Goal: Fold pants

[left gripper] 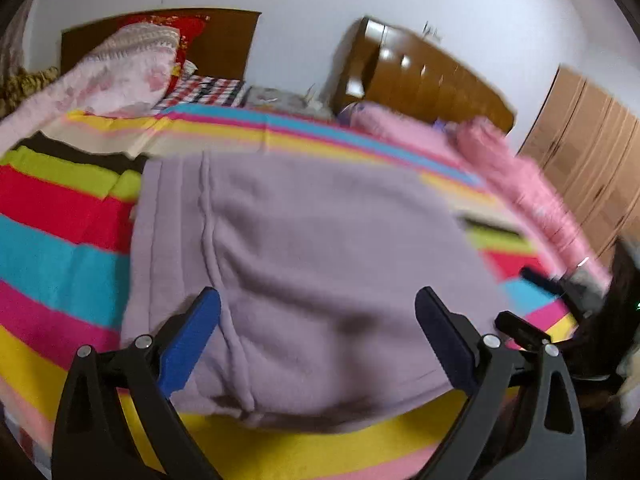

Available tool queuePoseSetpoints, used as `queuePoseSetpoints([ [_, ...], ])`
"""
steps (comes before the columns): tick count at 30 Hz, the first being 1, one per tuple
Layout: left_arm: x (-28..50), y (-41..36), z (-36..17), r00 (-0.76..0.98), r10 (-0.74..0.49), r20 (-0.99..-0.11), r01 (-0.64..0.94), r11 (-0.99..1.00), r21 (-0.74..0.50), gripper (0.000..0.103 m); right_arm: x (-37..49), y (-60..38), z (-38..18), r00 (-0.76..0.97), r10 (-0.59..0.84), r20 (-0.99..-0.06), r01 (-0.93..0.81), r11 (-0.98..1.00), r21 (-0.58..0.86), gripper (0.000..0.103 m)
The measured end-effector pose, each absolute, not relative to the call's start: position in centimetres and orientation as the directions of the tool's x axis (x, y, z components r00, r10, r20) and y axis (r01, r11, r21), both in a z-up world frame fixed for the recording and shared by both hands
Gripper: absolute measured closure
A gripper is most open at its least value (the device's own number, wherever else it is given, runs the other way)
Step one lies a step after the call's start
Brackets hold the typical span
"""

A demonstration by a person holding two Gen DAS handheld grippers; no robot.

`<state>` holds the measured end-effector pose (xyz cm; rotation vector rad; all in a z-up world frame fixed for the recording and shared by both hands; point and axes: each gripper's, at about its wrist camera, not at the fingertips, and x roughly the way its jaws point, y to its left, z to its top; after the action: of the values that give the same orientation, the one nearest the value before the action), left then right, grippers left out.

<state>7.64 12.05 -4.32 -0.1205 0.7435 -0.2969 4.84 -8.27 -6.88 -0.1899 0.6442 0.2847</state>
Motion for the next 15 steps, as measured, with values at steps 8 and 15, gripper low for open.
queuePoseSetpoints([
  [8, 6.2, 9.1, -5.9, 0.726, -0.172, -0.666, 0.249, 0.968, 0.021, 0.003, 5.3, -11.3, -9.3, 0.694, 0.315, -0.647, -0.309, 0.943, 0.128, 0.007],
  [15, 6.9, 9.0, -5.9, 0.741, -0.182, -0.647, 0.267, 0.963, 0.035, 0.002, 4.7, -11.8, -7.6, 0.688, 0.314, -0.654, -0.346, 0.934, 0.086, 0.006],
])
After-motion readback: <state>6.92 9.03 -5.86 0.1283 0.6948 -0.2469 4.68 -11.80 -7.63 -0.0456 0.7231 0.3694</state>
